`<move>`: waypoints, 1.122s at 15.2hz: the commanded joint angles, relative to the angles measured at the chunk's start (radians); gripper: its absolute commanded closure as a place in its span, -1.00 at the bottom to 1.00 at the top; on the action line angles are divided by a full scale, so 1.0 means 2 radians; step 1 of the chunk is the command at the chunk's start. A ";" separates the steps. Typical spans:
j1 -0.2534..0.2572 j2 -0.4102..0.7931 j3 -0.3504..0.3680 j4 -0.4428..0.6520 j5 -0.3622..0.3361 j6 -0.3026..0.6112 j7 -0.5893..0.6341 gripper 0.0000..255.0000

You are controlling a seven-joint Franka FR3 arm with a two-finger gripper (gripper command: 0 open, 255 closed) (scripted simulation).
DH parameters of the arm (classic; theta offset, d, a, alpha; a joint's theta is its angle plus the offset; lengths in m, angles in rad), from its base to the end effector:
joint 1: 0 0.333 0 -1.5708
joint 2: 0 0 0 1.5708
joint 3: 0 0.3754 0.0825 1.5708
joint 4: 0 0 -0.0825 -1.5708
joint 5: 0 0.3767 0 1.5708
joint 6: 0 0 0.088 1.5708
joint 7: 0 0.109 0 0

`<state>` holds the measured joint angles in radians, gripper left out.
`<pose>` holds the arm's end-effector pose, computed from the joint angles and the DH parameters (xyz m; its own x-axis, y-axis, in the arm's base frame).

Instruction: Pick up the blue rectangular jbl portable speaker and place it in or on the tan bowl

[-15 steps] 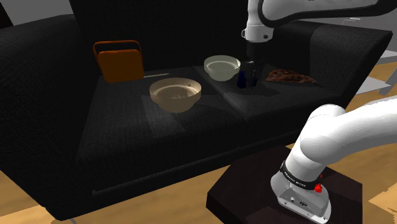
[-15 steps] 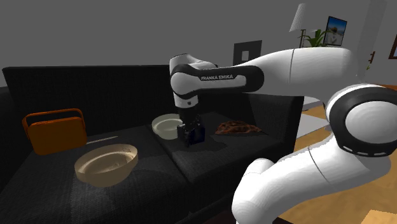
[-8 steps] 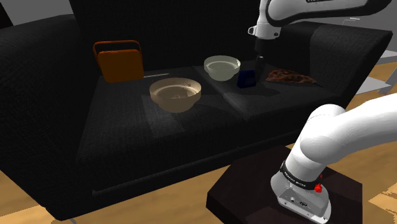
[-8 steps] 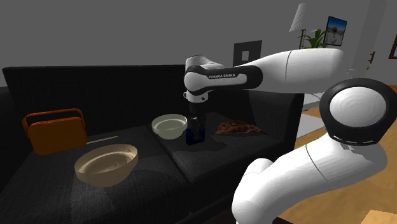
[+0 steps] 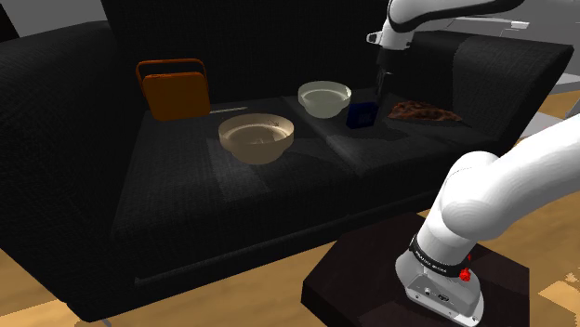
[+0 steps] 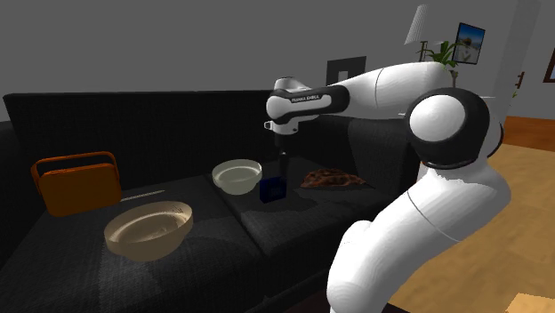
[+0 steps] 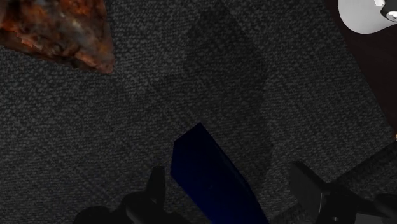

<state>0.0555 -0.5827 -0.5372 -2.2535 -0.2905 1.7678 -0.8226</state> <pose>0.2930 -0.2396 0.5975 0.8937 0.4480 0.0238 0.4474 -0.8939 0.0274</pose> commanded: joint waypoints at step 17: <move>0.008 0.025 -0.037 -0.027 -0.003 0.062 -0.038 1.00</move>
<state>0.0718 -0.5321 -0.6113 -2.3075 -0.2962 1.8918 -0.8981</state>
